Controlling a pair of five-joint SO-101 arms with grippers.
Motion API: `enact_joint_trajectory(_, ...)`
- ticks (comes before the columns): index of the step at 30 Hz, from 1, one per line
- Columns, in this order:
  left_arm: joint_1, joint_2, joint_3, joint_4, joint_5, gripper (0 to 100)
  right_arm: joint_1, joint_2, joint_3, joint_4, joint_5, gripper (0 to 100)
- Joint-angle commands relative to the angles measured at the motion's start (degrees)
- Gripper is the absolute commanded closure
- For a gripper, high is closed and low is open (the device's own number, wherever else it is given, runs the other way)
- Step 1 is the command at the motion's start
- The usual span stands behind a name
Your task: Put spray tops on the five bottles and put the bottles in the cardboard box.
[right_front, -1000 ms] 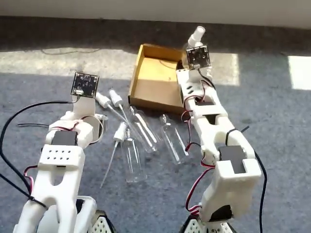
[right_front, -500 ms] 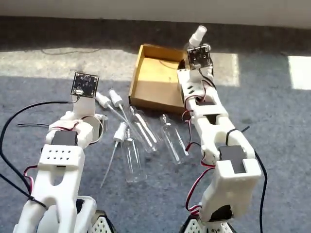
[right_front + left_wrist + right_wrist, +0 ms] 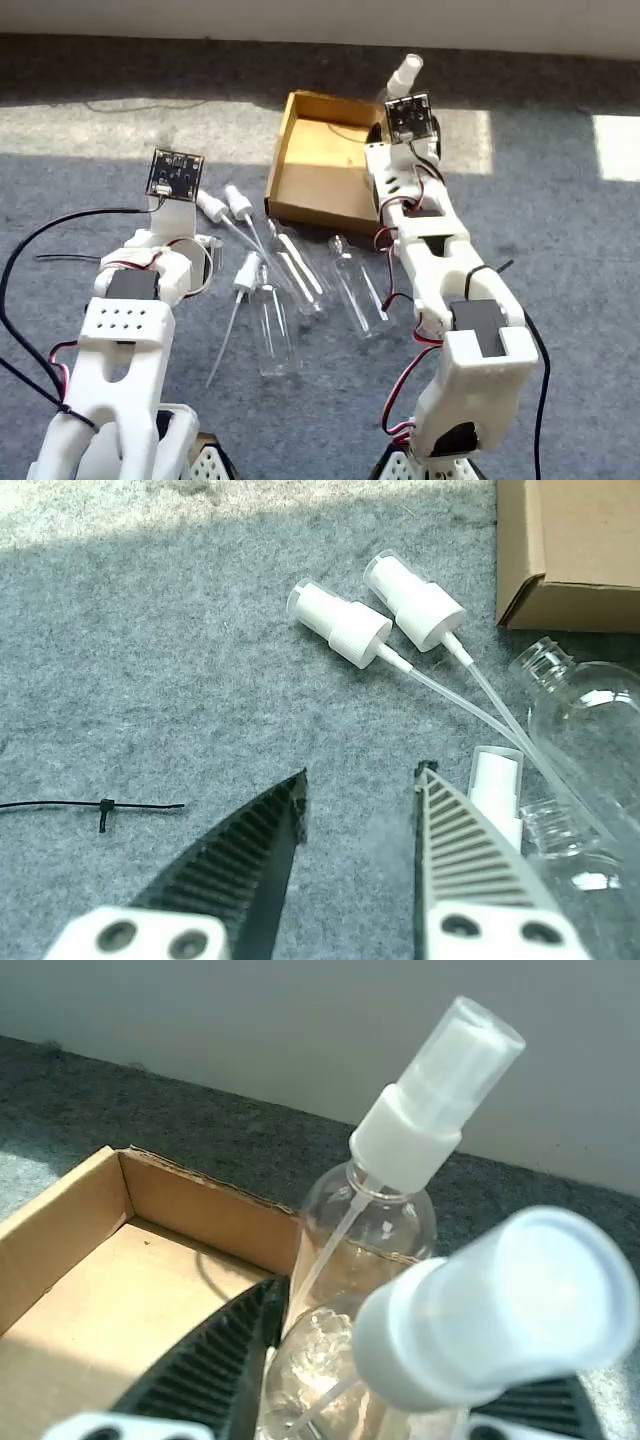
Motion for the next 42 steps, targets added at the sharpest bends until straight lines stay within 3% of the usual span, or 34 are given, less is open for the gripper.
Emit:
enact_joint_trajectory(1, 0.92, 0.13, -0.40, -1.14, 0.09, 83, 0.57, -1.01, -3.12, -0.75, 0.79, 73.8)
enact_joint_trajectory(14, 0.92, 0.13, -0.40, -1.14, 0.09, 83, -0.31, -1.01, -7.16, 6.73, 4.75, 73.8)
enact_joint_trajectory(37, 0.92, 0.13, -0.48, -1.14, 0.09, 83, -0.40, -1.01, -7.43, 6.90, 6.95, 73.7)
enact_joint_trajectory(42, 0.92, 0.13, -0.48, -1.14, 0.09, 83, -0.40, -1.01, -7.43, 6.90, 6.95, 67.0)
